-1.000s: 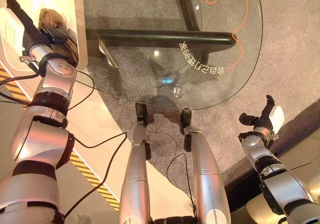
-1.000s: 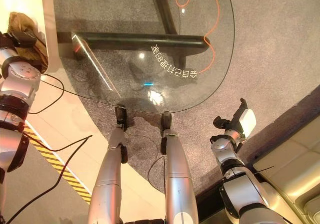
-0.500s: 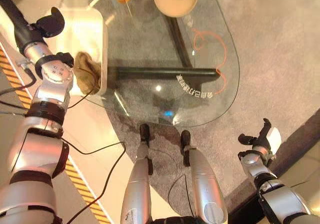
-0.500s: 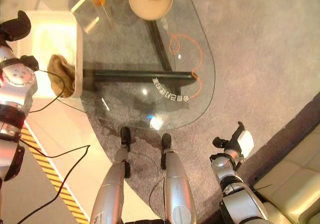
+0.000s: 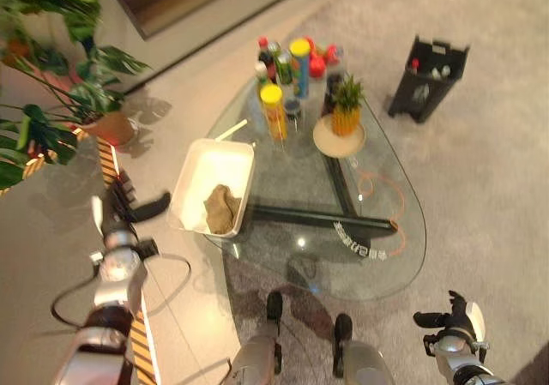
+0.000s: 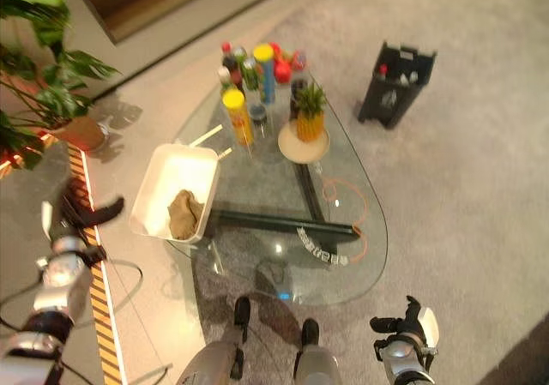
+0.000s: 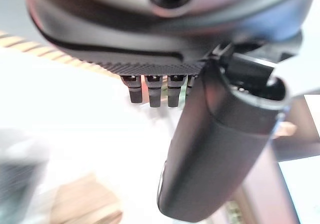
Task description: Wipe the table with a cloth and put it in the basket.
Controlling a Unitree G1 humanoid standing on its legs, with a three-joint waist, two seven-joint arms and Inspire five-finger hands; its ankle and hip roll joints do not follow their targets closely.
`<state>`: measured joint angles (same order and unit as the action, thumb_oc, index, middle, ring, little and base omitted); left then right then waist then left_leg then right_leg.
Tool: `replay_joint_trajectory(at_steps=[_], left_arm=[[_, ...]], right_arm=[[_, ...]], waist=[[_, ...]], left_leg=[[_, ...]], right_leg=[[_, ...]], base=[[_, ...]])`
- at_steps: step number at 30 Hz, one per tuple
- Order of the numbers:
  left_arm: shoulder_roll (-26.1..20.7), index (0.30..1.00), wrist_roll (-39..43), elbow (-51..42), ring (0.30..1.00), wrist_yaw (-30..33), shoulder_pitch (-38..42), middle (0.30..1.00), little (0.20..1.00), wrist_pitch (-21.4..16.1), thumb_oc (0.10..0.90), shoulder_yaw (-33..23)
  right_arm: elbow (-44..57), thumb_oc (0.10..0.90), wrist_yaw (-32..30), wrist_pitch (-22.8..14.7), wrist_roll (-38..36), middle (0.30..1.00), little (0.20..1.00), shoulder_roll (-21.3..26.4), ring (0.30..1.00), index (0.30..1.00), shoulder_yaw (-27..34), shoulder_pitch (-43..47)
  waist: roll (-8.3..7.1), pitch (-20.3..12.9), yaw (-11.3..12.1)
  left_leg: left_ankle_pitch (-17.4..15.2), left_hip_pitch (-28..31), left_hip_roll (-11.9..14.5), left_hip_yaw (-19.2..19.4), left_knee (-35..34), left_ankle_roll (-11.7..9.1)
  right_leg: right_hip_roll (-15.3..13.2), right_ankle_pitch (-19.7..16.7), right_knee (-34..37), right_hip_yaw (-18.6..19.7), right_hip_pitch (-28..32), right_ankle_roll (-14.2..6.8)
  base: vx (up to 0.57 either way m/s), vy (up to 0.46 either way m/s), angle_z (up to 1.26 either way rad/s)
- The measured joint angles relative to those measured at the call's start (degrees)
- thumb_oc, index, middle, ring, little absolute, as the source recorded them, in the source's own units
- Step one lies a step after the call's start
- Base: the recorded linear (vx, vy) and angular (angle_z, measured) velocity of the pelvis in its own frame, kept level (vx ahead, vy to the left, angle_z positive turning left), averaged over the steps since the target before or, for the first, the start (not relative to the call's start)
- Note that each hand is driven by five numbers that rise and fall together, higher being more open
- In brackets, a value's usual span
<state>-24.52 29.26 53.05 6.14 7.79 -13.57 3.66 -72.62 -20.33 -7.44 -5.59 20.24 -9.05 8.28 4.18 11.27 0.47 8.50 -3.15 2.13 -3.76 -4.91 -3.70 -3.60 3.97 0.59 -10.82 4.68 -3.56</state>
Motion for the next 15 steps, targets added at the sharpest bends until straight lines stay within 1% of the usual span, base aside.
replay_joint_trajectory(at_steps=[2,3,5,6,10,14,15], left_arm=[[2.21,0.900,-2.76,5.42,0.900,-2.39,-3.88,0.900,0.900,2.47,0.800,0.51],[3.28,0.900,-3.81,7.62,0.900,-3.19,-4.97,0.900,0.900,3.23,0.800,0.42],[4.90,0.900,-6.94,11.36,0.900,-3.87,-6.50,0.900,0.900,4.44,0.800,0.45],[5.72,0.900,-10.02,13.82,0.900,-5.05,-7.34,0.900,0.900,5.26,0.800,0.48],[6.87,0.900,-14.71,18.90,0.900,-8.24,-8.39,0.900,0.900,6.17,0.800,3.27],[7.15,0.900,-17.76,19.49,0.900,-9.69,-8.29,0.900,0.900,6.16,0.800,4.83],[7.25,0.900,-18.57,19.51,0.900,-9.86,-8.29,0.900,0.900,6.18,0.800,5.37]], right_arm=[[-0.91,0.800,2.53,0.70,1.64,0.900,0.900,-1.13,0.900,0.900,-0.02,-1.15],[-1.22,0.800,3.53,1.05,2.00,0.900,0.900,-1.29,0.900,0.900,-0.02,-1.76],[-2.38,0.800,5.51,2.12,4.11,0.900,0.900,-1.46,0.900,0.900,-0.05,-2.33],[-2.90,0.800,7.16,3.41,5.34,0.900,0.900,-1.60,0.900,0.900,-0.08,-2.67],[-4.79,0.800,11.90,5.84,7.91,0.900,0.900,-2.22,0.900,0.900,-0.67,-4.76],[-5.17,0.800,13.18,6.97,8.50,0.900,0.900,-2.47,0.900,0.900,-1.64,-5.85],[-5.20,0.800,13.44,6.94,9.40,0.900,0.900,-2.51,0.900,0.900,-1.95,-5.85]], waist=[[-1.13,-3.12,0.28],[-1.48,-4.18,0.60],[-1.94,-5.06,0.82],[-2.15,-5.74,0.80],[-2.14,-6.96,0.73],[-1.51,-7.55,0.03],[-1.32,-7.72,-0.33]], left_leg=[[-0.95,1.03,0.00,0.02,-0.08,-0.06],[-1.03,1.20,0.02,0.02,-0.07,-0.07],[-1.09,1.80,0.01,0.02,-0.06,-0.06],[-1.20,2.03,0.01,0.08,-0.06,-0.07],[-1.22,2.26,0.13,0.11,-0.06,-0.06],[-1.38,2.72,0.16,0.32,-0.16,0.15],[-1.73,2.85,0.18,0.37,-0.27,0.67]], right_leg=[[0.15,0.03,1.80,-0.08,1.53,-0.16],[0.23,-0.09,2.12,-0.11,1.94,-0.06],[0.29,-0.68,3.10,-0.13,3.03,0.33],[0.32,-0.89,3.66,-0.13,3.44,0.35],[0.45,-1.08,3.84,-0.13,4.01,0.50],[0.45,-1.26,3.80,0.03,4.04,0.52],[0.46,-1.25,3.78,0.09,4.11,0.51]], base=[[0.10,0.017,0.00],[0.07,0.019,0.00],[0.06,0.016,-0.01],[0.05,0.014,-0.02],[0.03,0.017,0.00],[0.00,0.017,-0.02],[0.00,0.028,-0.03]])
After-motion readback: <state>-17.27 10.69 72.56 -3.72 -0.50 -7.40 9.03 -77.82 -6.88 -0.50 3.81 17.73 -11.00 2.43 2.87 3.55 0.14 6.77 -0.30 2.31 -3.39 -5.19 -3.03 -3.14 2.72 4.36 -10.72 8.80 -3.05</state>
